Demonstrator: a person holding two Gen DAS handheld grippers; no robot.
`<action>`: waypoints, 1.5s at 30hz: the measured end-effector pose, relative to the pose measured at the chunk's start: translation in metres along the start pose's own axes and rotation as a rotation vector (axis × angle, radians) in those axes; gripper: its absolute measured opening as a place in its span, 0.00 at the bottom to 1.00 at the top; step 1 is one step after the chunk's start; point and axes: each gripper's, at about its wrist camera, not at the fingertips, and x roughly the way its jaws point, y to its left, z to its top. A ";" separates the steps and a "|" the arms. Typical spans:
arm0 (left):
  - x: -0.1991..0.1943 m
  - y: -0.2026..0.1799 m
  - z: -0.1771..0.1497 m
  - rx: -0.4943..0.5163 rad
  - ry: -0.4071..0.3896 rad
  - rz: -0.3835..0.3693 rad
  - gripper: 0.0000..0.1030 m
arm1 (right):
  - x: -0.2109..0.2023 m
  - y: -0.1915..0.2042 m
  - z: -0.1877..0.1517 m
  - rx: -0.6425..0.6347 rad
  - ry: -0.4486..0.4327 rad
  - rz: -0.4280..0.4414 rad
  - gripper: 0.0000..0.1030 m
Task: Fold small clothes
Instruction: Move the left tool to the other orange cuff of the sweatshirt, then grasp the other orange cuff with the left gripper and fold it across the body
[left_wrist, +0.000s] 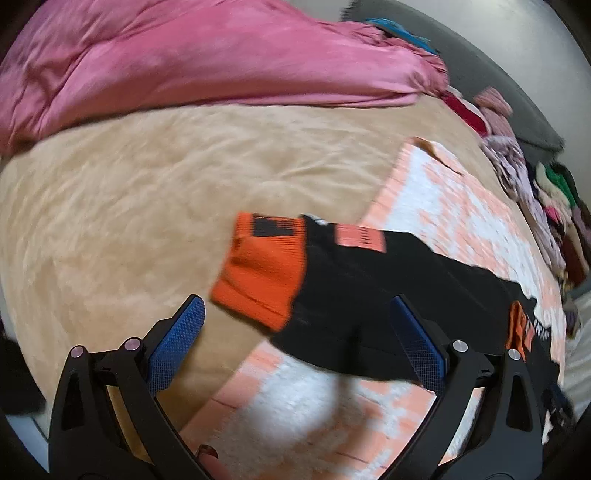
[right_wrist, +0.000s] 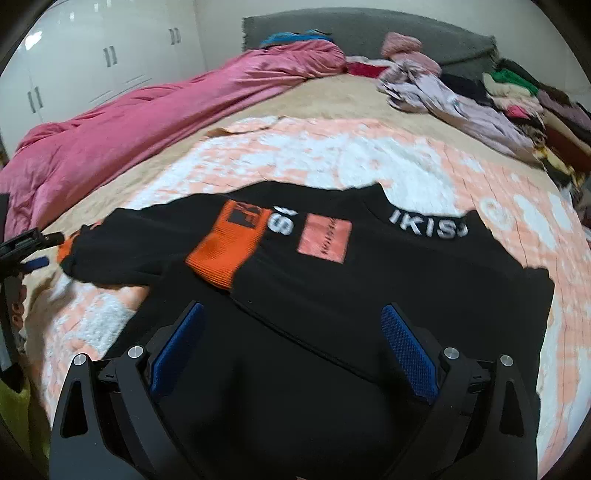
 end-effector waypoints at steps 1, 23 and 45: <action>0.004 0.004 0.001 -0.023 0.011 -0.003 0.91 | 0.002 -0.001 -0.002 0.008 0.008 0.000 0.93; -0.009 -0.020 0.011 -0.085 -0.072 -0.103 0.08 | -0.013 -0.021 -0.014 0.130 -0.028 0.016 0.93; -0.065 -0.297 -0.086 0.409 -0.010 -0.519 0.08 | -0.089 -0.166 -0.057 0.540 -0.174 -0.021 0.93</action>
